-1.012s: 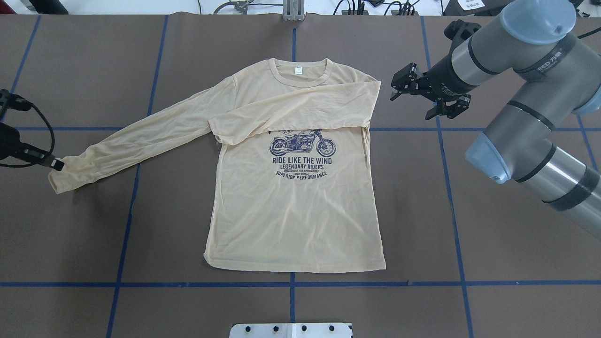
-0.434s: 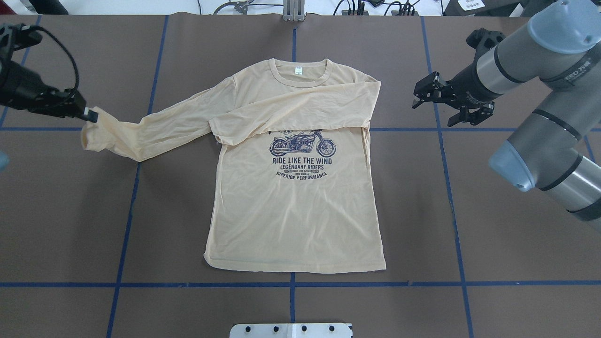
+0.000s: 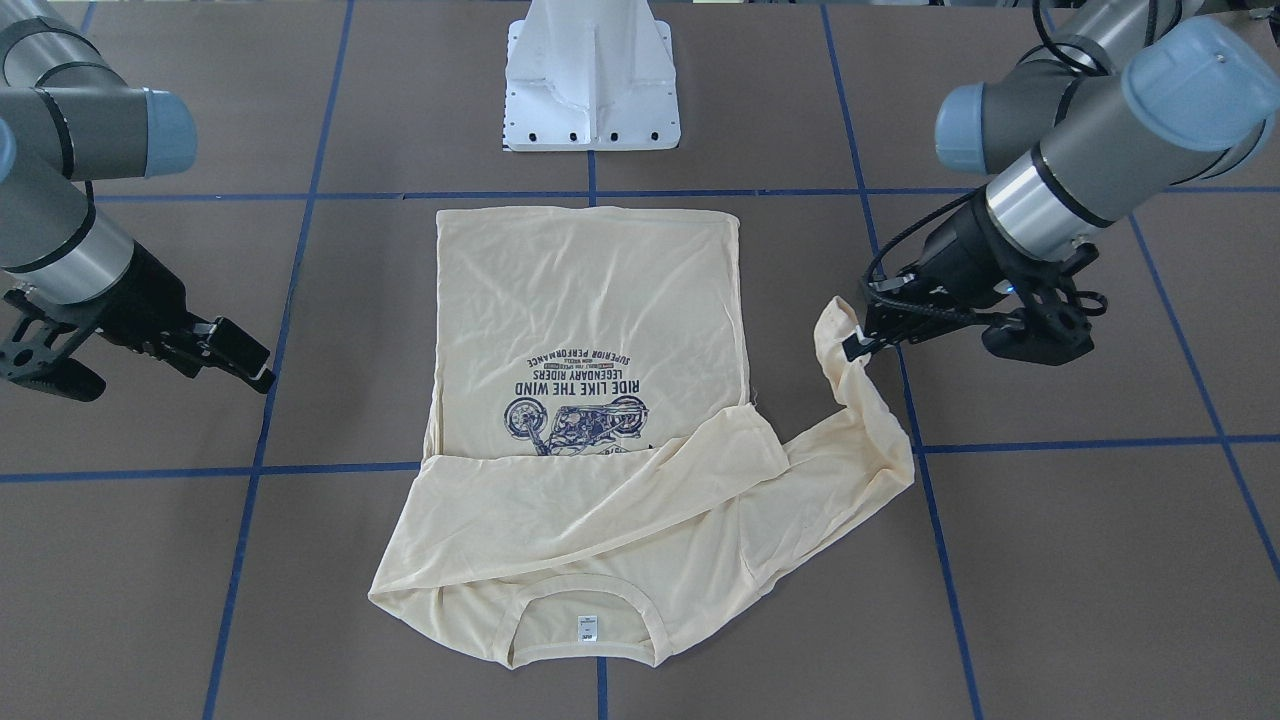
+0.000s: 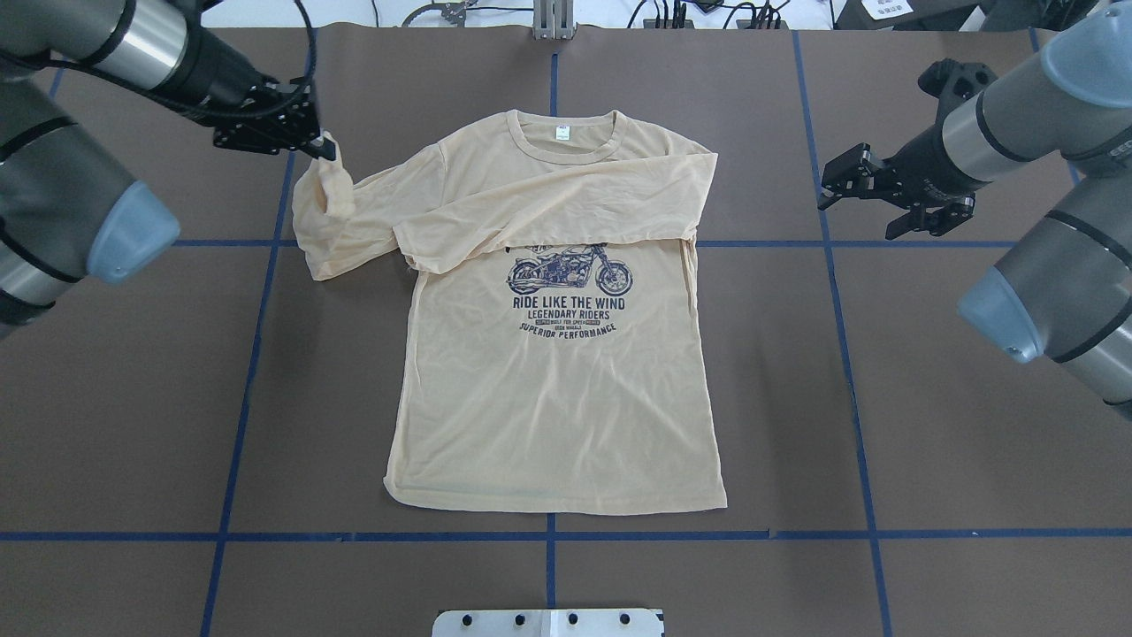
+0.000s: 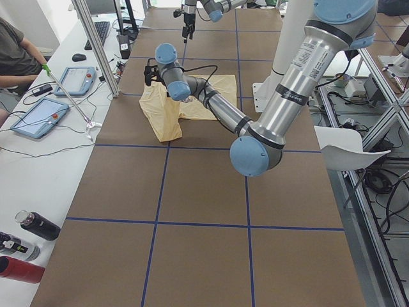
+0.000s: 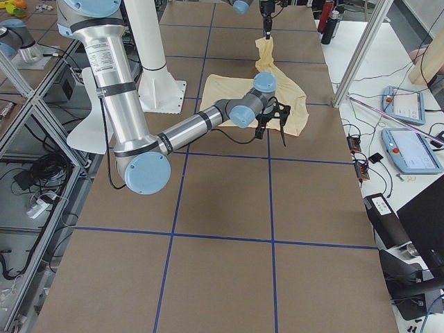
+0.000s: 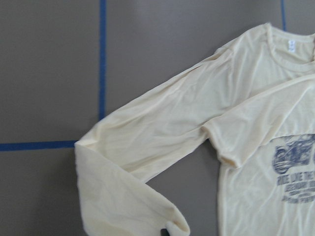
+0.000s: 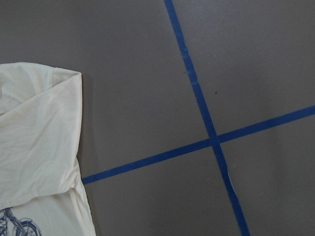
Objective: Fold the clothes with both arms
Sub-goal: 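Carry the sleeve cuff with the left gripper across the shirt toward the collar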
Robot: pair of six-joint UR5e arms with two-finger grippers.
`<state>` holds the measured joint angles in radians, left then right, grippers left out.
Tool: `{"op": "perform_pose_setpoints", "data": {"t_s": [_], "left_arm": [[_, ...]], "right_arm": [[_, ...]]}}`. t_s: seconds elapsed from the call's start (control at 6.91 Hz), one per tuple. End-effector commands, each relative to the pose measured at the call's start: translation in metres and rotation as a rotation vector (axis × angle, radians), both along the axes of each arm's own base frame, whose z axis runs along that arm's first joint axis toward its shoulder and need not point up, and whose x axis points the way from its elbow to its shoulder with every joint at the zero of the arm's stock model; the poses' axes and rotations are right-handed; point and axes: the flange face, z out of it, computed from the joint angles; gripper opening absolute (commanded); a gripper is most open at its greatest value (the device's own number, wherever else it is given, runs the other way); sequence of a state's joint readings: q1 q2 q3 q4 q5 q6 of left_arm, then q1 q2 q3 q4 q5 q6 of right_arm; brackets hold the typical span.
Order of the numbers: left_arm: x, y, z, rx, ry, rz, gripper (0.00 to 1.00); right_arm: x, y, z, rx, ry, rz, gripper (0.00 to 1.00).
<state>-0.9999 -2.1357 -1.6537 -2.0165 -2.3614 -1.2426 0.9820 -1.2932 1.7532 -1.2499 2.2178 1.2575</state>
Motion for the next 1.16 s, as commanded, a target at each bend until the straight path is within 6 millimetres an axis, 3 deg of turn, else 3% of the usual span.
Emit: {"op": "perform_pose_setpoints", "data": {"t_s": [0.0, 0.14, 0.43, 0.58, 0.72, 0.87, 1.01], "left_arm": [[0.037, -0.027, -0.068, -0.014, 0.036, -0.017, 0.00], [0.058, -0.025, -0.079, 0.032, 0.051, -0.027, 0.00], [0.121, -0.026, -0.121, 0.031, 0.071, -0.066, 0.00], [0.133, -0.036, -0.149, 0.044, 0.077, -0.066, 0.00], [0.158, -0.042, -0.184, 0.070, 0.072, -0.099, 0.00], [0.192, -0.024, -0.186, 0.105, 0.073, -0.123, 0.00], [0.207, -0.016, -0.186, 0.120, 0.077, -0.135, 0.00]], "right_arm": [[0.016, -0.003, 0.011, -0.012, 0.010, 0.021, 0.98], [0.028, -0.007, 0.017, -0.015, 0.016, 0.038, 0.98], [0.043, -0.010, 0.033, 0.012, 0.044, 0.032, 0.98], [0.045, -0.010, 0.034, 0.009, 0.045, 0.033, 0.98], [0.044, -0.010, 0.034, 0.010, 0.047, 0.034, 0.98], [0.044, -0.011, 0.038, 0.004, 0.052, 0.035, 0.98], [0.044, -0.013, 0.041, -0.001, 0.055, 0.036, 0.98]]}}
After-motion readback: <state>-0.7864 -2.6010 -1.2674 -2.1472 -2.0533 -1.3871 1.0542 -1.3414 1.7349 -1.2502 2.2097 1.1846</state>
